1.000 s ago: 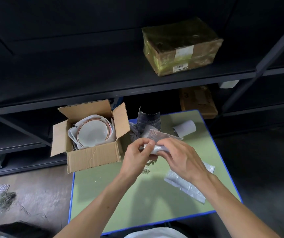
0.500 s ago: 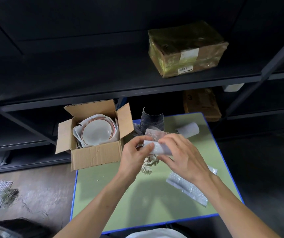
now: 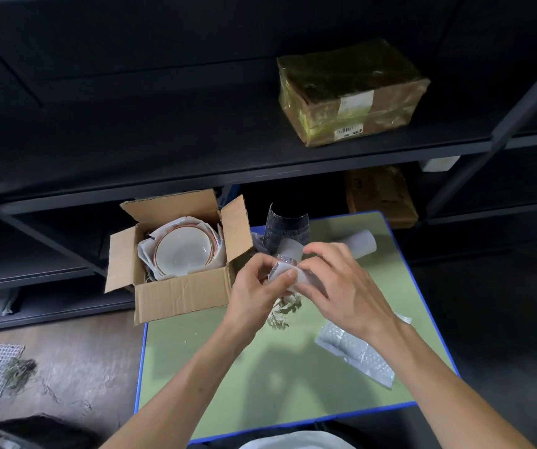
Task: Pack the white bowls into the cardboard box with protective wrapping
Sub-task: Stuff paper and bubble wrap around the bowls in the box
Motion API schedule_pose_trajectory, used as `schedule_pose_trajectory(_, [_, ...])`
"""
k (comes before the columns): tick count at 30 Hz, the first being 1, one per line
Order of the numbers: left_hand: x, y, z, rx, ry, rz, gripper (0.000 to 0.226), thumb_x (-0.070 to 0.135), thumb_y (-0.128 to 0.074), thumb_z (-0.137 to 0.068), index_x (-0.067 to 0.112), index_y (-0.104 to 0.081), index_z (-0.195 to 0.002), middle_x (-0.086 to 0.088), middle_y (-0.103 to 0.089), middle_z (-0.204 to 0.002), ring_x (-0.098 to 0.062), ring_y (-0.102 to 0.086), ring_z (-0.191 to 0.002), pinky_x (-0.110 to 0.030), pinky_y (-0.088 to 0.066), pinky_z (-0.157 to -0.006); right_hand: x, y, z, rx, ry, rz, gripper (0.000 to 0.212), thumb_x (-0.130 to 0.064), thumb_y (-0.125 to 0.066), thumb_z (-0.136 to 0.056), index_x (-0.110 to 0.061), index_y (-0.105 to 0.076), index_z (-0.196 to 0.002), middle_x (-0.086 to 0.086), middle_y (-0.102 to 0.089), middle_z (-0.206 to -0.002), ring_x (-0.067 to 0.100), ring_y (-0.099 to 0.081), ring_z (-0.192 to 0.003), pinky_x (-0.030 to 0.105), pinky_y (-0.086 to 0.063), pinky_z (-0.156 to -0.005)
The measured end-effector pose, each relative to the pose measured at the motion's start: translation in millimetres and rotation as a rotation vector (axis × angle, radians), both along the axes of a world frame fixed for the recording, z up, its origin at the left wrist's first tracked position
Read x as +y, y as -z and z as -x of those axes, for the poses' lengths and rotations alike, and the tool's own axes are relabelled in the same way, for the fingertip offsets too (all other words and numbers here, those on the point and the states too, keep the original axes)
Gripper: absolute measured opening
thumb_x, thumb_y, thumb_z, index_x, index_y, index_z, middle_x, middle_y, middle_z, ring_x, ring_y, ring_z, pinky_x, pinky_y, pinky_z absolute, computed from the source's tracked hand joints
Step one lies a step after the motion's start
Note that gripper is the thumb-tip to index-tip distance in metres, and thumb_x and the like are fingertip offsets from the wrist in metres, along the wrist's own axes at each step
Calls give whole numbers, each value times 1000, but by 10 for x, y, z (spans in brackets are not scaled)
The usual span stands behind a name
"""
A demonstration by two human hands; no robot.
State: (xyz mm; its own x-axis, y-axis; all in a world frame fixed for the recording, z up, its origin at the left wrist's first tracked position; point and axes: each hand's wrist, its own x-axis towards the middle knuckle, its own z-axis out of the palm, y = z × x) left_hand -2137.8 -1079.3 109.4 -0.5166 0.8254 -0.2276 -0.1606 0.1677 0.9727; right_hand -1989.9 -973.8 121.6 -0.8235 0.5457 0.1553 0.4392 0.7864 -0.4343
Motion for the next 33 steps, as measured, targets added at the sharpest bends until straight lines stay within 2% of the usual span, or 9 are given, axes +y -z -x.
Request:
schedule_pose_trajectory(2, [-4, -2, 9, -22, -6, -30, 23, 9, -74, -88, 7, -56, -101, -4, -56, -76, -21, -62, -71, -58, -58, -79, -15, -15, 17, 1, 8, 83, 25, -40, -63, -95, -23, -59, -113, -11, -54, -128, 13, -46, -119, 25, -43, -90])
schedule_pose_trajectory(5, [-21, 2, 51, -35, 46, -53, 36, 12, -74, -89, 19, -57, -119, -22, -52, -89, -28, -63, -80, -47, -60, -76, -18, -49, 45, -5, 28, 221, 28, -39, -60, -96, -28, -47, -118, -15, -59, -116, 12, -55, -108, 32, -47, -85])
schedule_pose_trajectory(8, [-50, -11, 71, 35, 80, -33, 20, 13, -72, -91, 13, -64, -109, -15, -68, -92, -26, -68, -82, -38, -60, -73, -15, -58, 66, -4, 22, 263, 21, -36, -58, -96, -34, -50, -115, -19, -58, -111, 9, -58, -100, 35, -49, -83])
schedule_pose_trajectory(12, [-120, -55, 120, 91, 21, 17, 16, 11, -69, -92, 1, -57, -95, -10, -65, -77, -17, -66, -61, -24, -52, -59, -25, -85, 165, 6, -17, 259, 11, -37, -57, -97, -35, -59, -108, -20, -58, -103, 6, -58, -92, 35, -50, -79])
schedule_pose_trajectory(15, [-217, -46, 235, 111, -8, 26, 19, 16, -70, -92, 4, -56, -94, -11, -65, -76, -22, -65, -66, -42, -58, -66, -57, -152, 321, -46, -63, 284, 19, -50, -58, -93, -38, -57, -107, -23, -60, -100, 3, -56, -91, 27, -47, -77])
schedule_pose_trajectory(18, [-371, -60, 385, 170, -37, 46, 19, 25, -69, -90, 11, -57, -93, -14, -63, -76, -37, -65, -71, -57, -57, -71, -118, -197, 518, -104, -101, 238, 18, -46, -61, -91, -38, -57, -107, -15, -67, -85, 10, -60, -78, 33, -47, -69])
schedule_pose_trajectory(23, [-678, -100, 675, 213, -53, 41, 7, 14, -64, -96, 10, -64, -102, -10, -70, -88, -24, -71, -73, -35, -58, -69, -270, -235, 925, -144, -174, 168, 16, -44, -63, -91, -40, -64, -106, -15, -63, -74, 7, -58, -72, 31, -46, -64])
schedule_pose_trajectory(27, [-940, -109, 941, 198, -119, 50, 5, 12, -67, -94, 17, -65, -94, 0, -70, -79, -21, -71, -73, -39, -61, -74, -445, -297, 1277, -165, -251, 173, 23, -55, -60, -87, -41, -63, -105, -14, -61, -87, 8, -55, -89, 33, -48, -75])
schedule_pose_trajectory(33, [-1211, -111, 1340, 306, -151, 119, 6, 29, -69, -92, 29, -64, -93, -6, -66, -82, -25, -62, -76, -43, -52, -72, -706, -336, 1750, -222, -272, 253, 15, -40, -63, -91, -38, -60, -106, -12, -62, -73, 12, -56, -70, 33, -47, -66])
